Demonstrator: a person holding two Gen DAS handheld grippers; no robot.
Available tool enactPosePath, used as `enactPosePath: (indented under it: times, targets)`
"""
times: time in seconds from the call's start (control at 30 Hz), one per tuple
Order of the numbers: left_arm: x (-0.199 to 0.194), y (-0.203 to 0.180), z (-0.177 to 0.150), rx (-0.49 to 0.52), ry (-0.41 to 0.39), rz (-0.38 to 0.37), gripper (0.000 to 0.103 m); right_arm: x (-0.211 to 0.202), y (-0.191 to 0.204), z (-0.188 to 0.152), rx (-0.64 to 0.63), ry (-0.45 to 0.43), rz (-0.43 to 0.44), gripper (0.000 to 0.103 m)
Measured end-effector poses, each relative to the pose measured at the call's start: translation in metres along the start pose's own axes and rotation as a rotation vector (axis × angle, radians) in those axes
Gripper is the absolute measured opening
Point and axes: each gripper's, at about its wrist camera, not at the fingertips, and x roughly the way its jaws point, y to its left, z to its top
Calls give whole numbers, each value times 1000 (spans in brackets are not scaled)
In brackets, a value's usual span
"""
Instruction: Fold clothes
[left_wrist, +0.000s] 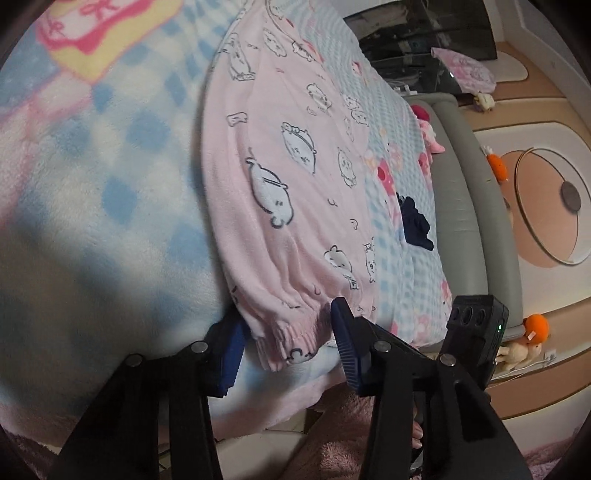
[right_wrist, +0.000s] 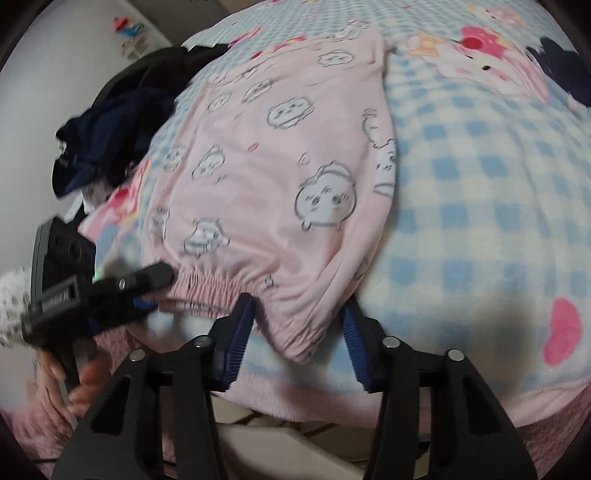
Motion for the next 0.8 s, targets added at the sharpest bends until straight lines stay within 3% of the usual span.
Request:
enactPosePath:
  times: [0.17,0.3,0.33,0.47,0.67,0.8]
  targets:
    - [12,-2,-1,7,23,18,50,22,4,8,3,35,12,45]
    - [7,-2,3,7,15,41,36,28,-13,10,77,48,91,40]
    - [4,-9,3,38,9,48,35,24,-13,11,81,48,109,30]
    - [-14,-37,3,148,-17,62,23,1,4,13,31,19,118,18]
    - [-39,-66,-3,223,-19,42,23,-62,27,22,-95,-83,147,16]
    - [-51,-77,-13,271,11,50,23,-73,44,11,-144,-73,95,16]
